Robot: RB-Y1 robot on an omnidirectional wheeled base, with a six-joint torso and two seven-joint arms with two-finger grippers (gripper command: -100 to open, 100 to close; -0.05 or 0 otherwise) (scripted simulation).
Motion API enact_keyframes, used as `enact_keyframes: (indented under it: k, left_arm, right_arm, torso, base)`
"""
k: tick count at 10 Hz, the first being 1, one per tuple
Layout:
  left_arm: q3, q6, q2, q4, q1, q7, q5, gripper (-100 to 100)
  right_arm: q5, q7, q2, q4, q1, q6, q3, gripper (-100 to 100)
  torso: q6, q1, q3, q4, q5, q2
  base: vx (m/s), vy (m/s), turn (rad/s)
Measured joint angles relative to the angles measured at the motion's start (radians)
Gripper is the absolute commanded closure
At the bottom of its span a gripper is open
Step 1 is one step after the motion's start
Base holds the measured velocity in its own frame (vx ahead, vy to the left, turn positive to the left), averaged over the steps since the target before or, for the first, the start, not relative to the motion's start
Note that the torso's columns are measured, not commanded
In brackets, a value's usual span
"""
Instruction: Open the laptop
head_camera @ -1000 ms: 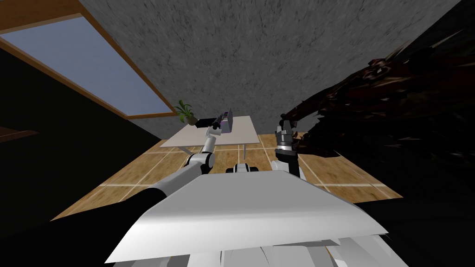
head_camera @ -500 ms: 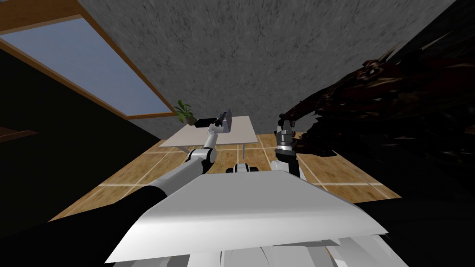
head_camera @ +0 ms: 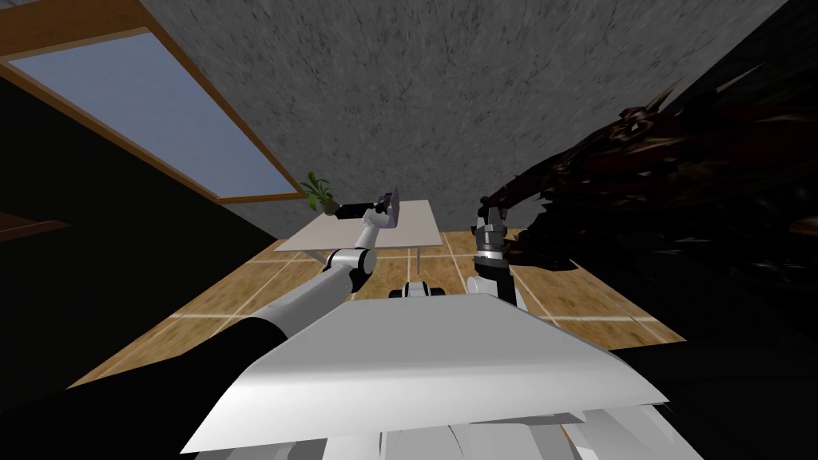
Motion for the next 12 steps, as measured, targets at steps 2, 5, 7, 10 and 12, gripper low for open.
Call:
enact_keyframes:
  k: [2, 5, 7, 10, 12]
  left_arm:
    - [0.001, 0.017, -0.013, 0.020, -0.022, -0.010, -0.004, -100]
    - [0.007, 0.016, -0.019, 0.041, -0.036, -0.005, -0.015, -100]
    - [0.007, 0.016, -0.019, 0.041, -0.036, -0.006, -0.015, 100]
    - [0.026, -0.010, -0.033, 0.043, -0.028, 0.044, 0.040, 100]
    - [0.039, -0.028, -0.040, 0.050, -0.027, 0.077, 0.073, 100]
  right_arm:
    - [0.000, 0.000, 0.000, 0.000, 0.000, 0.000, 0.000, 0]
    - [0.000, 0.000, 0.000, 0.000, 0.000, 0.000, 0.000, 0]
    - [0.000, 0.000, 0.000, 0.000, 0.000, 0.000, 0.000, 0]
    - [0.000, 0.000, 0.000, 0.000, 0.000, 0.000, 0.000, 0]
    - [0.000, 0.000, 0.000, 0.000, 0.000, 0.000, 0.000, 0]
  torso:
    - [-0.001, 0.001, 0.000, 0.000, 0.000, 0.000]
    - [-0.005, 0.006, -0.002, 0.001, 0.001, -0.004]
    - [-0.005, 0.005, 0.002, 0.003, 0.001, 0.004]
    - [-0.005, 0.008, 0.002, 0.003, 0.002, 0.003]
    - [-0.005, 0.004, 0.001, 0.003, 0.001, 0.001]
  base:
    - [-0.008, -0.017, -0.015]
    - [0.060, -0.001, -0.011]
    - [0.009, 0.038, 0.005]
    - [-0.011, 0.143, 0.006]
    - [-0.002, 0.133, 0.005]
